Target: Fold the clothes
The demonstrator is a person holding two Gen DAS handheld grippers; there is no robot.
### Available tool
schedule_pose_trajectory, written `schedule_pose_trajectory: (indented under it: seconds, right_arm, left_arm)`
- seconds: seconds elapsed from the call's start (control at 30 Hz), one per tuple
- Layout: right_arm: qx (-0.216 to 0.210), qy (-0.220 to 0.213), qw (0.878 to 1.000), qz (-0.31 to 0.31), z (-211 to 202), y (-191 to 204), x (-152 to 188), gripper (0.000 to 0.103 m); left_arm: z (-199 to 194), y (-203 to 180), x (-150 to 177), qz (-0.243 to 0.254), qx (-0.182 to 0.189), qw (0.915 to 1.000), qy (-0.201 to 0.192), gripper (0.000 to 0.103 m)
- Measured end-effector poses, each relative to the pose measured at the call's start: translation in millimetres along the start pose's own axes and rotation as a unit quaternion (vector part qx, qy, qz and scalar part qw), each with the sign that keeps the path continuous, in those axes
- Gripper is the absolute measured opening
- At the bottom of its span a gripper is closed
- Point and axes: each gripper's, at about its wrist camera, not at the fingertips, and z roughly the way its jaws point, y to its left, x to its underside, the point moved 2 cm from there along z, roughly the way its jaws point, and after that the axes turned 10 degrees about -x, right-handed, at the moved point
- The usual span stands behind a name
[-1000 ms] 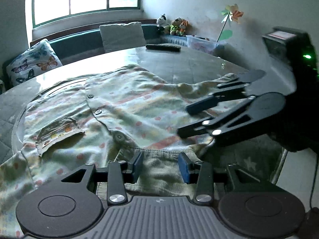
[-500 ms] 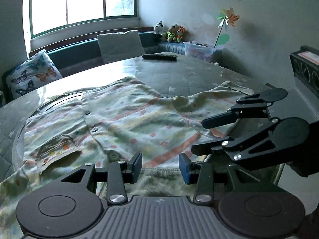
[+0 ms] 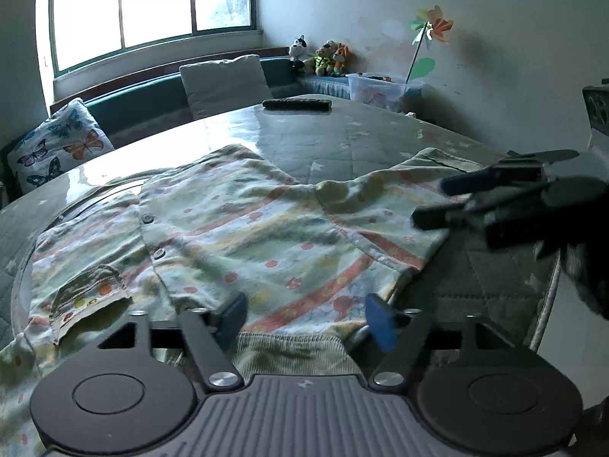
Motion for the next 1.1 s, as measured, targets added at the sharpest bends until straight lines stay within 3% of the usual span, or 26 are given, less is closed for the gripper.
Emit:
schedule_pose_trajectory:
  seconds: [0.17, 0.37, 0.47, 0.7, 0.73, 0.87, 1.0, 1.1]
  right_arm:
    - [0.1, -0.014, 0.992, 0.072, -7.4, -59.7, 3.9, 0.072]
    - [0.196, -0.02, 0.973, 0.123, -10.3, -113.6, 7.7, 0.07]
    - [0.215, -0.021, 0.966, 0.14, -12.3, -128.5, 11.3, 0.064]
    - [0.222, -0.02, 0.962, 0.16, -9.7, -137.5, 19.1, 0.041]
    - [0.221, -0.022, 0.961, 0.162, -9.5, -137.7, 19.3, 0.031]
    - [0.21, -0.025, 0.963, 0.169, -10.1, -135.5, 16.9, 0.014]
    - [0.191, -0.039, 0.964, 0.18, -13.2, -128.1, 8.5, 0.008]
    - [0.15, -0.058, 0.969, 0.187, -21.2, -114.8, -4.1, 0.007]
  left_arm:
    - [-0.9, 1.5, -2.3, -0.004, -0.008, 0.9999, -0.005, 0.099]
    - [0.3, 5.2, -3.1, -0.012, -0.017, 0.9998, -0.003, 0.103]
    - [0.5, 7.4, -4.2, -0.017, -0.02, 0.9996, -0.004, 0.103]
    - [0.9, 15.8, -5.7, -0.035, -0.032, 0.9988, -0.001, 0.103]
    - [0.9, 17.0, -5.5, -0.038, -0.034, 0.9987, -0.001, 0.103]
    - [0.2, 20.8, -3.1, -0.045, -0.039, 0.9982, 0.001, 0.103]
    - [-1.4, 26.1, -0.5, -0.053, -0.048, 0.9974, 0.002, 0.103]
    - [-1.8, 32.0, 1.6, -0.062, -0.056, 0.9965, 0.003, 0.103]
